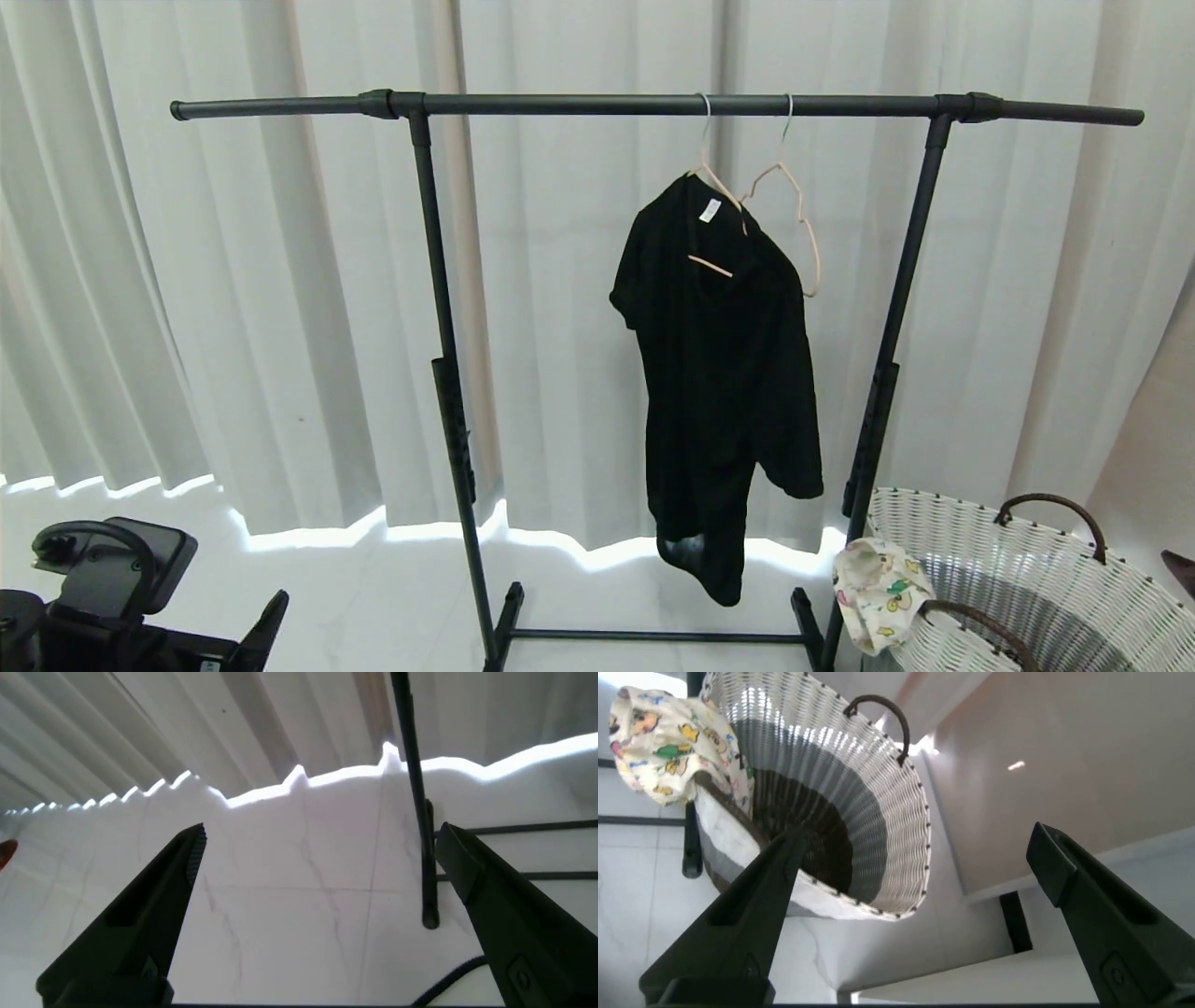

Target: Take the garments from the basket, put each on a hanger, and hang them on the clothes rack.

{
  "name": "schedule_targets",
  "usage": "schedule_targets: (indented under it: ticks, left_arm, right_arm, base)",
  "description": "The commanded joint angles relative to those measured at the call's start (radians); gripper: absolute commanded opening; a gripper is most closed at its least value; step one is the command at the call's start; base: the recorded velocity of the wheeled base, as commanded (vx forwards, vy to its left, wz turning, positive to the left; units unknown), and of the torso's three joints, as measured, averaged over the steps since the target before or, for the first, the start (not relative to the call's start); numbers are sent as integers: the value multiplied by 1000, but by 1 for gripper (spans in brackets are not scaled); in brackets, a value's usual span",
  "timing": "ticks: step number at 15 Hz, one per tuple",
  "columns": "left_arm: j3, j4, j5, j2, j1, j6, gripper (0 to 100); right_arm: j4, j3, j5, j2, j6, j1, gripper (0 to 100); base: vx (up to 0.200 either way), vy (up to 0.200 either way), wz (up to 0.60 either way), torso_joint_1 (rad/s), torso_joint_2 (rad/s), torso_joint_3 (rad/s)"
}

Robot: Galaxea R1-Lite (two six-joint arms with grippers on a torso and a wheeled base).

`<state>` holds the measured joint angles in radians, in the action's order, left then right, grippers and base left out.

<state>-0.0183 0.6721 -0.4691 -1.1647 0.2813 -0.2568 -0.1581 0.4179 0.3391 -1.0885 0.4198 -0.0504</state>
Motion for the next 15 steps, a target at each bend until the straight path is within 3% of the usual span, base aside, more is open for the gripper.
schedule_targets:
  ticks: [1, 7, 11, 15]
  left_arm:
    - [3, 0, 0, -6, 36, 1, 100]
    - [0, 0, 0, -18, 65, 2, 100]
    - [0, 0, 1, -16, 150, 5, 100]
    - [-28, 0, 7, -33, 144, 39, 100]
  right_arm:
    - [-1, -22, 0, -5, -1, 0, 100]
    - [-11, -77, -5, -39, -3, 3, 100]
    - [-120, -165, -68, -172, -3, 92, 100]
    - [-212, -166, -68, -401, -3, 196, 100]
  base:
    - [200, 0, 0, -2, 7, 2]
    - [200, 0, 0, 4, 5, 2]
    - [0, 0, 0, 0, 0, 0]
    - [0, 0, 0, 0, 0, 0]
